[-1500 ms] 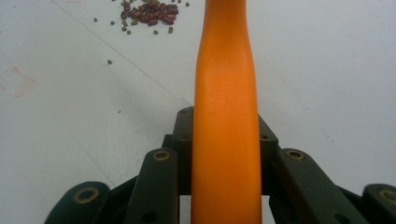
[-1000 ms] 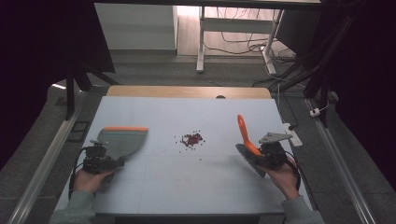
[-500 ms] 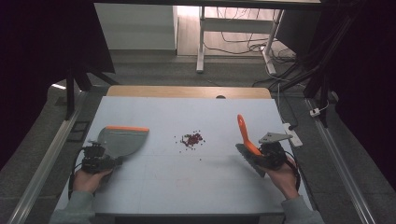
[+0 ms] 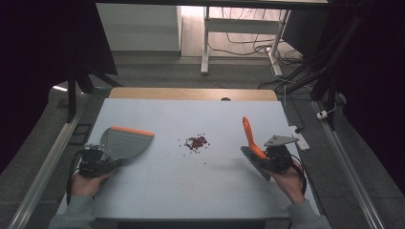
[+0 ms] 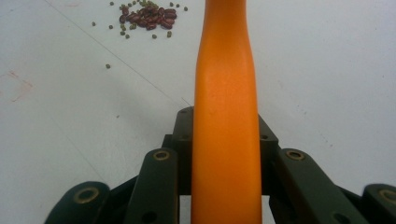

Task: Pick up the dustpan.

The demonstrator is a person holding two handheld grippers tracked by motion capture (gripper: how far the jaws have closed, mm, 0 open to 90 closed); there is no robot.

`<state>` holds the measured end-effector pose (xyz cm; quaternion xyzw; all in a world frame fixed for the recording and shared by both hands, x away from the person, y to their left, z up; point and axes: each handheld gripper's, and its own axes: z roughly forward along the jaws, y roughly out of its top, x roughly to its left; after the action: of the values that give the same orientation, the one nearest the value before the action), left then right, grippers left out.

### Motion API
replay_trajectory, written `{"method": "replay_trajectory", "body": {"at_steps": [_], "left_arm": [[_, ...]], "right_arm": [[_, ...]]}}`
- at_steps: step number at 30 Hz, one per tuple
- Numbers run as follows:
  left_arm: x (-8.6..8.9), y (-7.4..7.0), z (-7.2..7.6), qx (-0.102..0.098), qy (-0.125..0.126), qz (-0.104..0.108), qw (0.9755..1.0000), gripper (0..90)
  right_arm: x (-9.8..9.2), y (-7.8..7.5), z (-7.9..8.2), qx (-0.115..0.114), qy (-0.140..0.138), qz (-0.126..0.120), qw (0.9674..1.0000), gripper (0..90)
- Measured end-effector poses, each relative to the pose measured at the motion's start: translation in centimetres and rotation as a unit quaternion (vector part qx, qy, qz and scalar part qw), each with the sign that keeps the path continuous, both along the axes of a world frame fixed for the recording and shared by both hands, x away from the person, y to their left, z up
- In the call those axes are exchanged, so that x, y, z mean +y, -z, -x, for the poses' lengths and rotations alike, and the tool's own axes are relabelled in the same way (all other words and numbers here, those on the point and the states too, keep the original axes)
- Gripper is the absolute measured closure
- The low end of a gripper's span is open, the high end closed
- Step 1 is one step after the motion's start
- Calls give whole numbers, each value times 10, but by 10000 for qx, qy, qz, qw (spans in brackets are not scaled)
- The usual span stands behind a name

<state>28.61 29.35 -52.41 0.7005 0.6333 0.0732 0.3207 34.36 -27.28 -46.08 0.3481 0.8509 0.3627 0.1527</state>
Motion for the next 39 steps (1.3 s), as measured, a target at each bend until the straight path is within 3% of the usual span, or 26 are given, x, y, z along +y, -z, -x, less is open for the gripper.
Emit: {"method": "replay_trajectory", "body": {"at_steps": [10,20,29,32,39], "left_arm": [[4,-1,1,-247,188,-11,9995,614],[18,-2,2,-497,249,120,9984,615],[22,-4,-5,-804,549,286,9948,615],[24,-6,-7,-917,657,455,9926,615],[21,-10,-7,-1060,913,414,9893,615]], "right_arm": [[0,0,0,-10,1,-3,10000,707],[1,0,0,-29,13,-15,10000,706],[-3,-2,-2,-71,140,-128,9998,706],[-5,-1,-4,-71,168,-174,9997,707],[-4,-2,-5,-62,213,-212,9995,706]]}}
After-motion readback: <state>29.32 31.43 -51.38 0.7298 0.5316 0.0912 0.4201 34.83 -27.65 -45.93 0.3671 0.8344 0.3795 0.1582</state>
